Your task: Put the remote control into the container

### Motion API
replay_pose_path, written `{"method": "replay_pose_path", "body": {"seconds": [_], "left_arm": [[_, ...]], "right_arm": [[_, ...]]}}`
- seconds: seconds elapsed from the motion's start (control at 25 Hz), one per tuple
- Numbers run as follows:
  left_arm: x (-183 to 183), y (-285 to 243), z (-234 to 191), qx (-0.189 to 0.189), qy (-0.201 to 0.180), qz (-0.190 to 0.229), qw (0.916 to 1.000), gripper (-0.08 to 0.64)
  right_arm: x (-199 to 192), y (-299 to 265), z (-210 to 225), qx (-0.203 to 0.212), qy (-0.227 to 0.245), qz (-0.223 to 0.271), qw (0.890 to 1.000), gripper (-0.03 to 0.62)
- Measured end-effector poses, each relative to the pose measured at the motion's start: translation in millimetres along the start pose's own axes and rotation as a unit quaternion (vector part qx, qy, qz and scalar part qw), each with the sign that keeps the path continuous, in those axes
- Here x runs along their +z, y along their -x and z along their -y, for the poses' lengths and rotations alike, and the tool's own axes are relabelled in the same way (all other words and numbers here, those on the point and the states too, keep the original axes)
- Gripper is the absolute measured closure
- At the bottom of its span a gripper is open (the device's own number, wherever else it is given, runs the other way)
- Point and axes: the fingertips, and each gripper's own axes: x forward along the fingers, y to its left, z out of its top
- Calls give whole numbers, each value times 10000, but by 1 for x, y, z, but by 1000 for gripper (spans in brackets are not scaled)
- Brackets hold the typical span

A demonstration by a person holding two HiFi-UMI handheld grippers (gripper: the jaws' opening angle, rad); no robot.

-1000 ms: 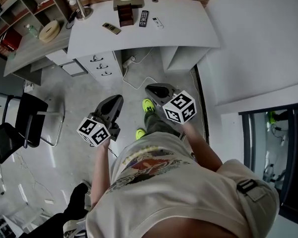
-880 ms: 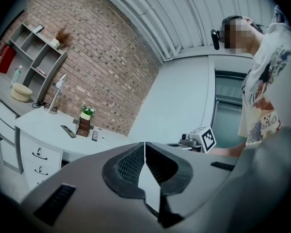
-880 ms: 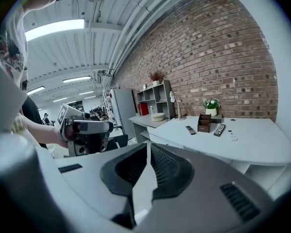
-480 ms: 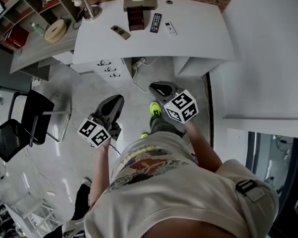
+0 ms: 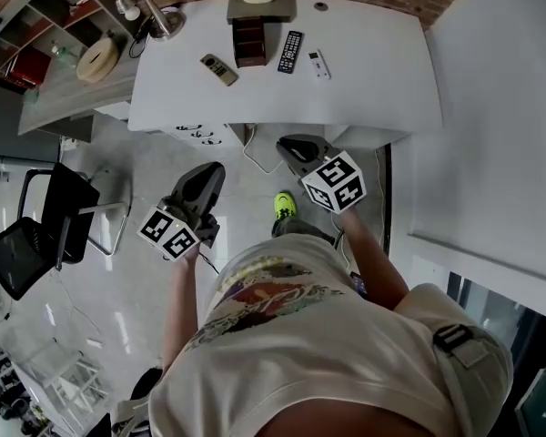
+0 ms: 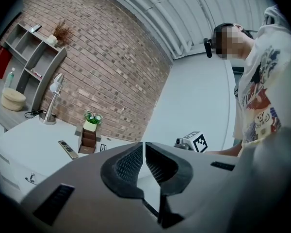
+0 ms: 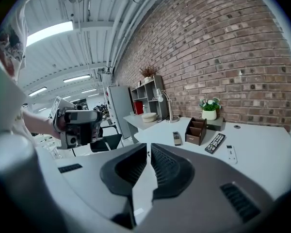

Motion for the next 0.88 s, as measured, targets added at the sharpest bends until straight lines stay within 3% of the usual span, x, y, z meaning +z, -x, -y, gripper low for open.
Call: {"method": "replay_pose_path", "body": {"seconds": [0.32,0.72,0.88], "left_arm": [[2,-58,-22,-21,-1,59,10000,554],[6,-85,-47,-26,96,-56,9999,554],[3,-102,-69,-199,35,-221,9996,554]], "right_arm": [[3,-16,52,57,90,-67,9999,578],[6,-31,73,-56,13,-286,9996,577],[2,-47,87,-206,-73,-423,9989,577]]}}
